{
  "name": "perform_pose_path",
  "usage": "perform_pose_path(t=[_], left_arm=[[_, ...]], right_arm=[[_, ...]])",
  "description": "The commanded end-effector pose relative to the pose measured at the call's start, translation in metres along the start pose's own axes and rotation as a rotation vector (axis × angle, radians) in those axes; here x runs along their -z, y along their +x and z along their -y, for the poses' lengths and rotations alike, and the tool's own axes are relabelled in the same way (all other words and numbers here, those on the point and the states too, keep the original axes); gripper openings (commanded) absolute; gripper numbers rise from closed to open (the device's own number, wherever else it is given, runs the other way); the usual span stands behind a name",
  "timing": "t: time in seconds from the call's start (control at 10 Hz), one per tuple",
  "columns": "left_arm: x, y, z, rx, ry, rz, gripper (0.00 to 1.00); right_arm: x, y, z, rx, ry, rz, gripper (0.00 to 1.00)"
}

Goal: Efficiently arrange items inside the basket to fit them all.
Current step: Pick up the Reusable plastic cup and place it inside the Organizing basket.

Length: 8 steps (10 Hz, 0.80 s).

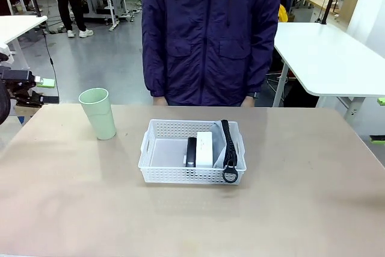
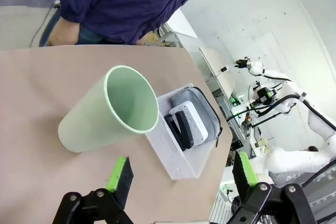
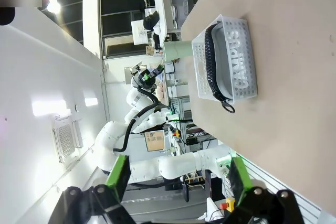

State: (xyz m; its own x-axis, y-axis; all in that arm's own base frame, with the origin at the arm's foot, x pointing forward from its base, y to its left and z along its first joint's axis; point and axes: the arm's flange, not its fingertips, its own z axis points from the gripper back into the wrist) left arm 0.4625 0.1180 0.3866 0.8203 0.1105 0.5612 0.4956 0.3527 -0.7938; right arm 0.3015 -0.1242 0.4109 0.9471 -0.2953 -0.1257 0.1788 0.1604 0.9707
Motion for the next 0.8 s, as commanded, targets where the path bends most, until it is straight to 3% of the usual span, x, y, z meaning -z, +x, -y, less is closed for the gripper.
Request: perform_pose_path(t=[0.0,0.1,0.2,0.4,0.7], left_arm=[[-0.006,-0.001,-0.009,0.417,0.088,0.14,1.0],[-0.005,-0.005,-0.019,0.571,0.047,0.124,1.0],[0.002,-0.01,-0.025,0.63,0.062,0.083,1.0],[0.021,-0.018,-0.037,0.645,0.148,-0.044,1.0],[0.027,-0.018,-0.059,0.67,0.248,-0.087,1.0]], right_arm=[[-0.002,-0.001,-0.005,0.006,0.011,0.0,1.0],[-0.002,-0.001,-0.005,0.006,0.011,0.0,1.0],[-0.002,-0.001,-0.005,0.006,0.011,0.0,1.0],[-0.002,-0.001,-0.005,0.006,0.011,0.0,1.0],[-0.002,-0.001,-0.005,0.006,0.011,0.0,1.0]])
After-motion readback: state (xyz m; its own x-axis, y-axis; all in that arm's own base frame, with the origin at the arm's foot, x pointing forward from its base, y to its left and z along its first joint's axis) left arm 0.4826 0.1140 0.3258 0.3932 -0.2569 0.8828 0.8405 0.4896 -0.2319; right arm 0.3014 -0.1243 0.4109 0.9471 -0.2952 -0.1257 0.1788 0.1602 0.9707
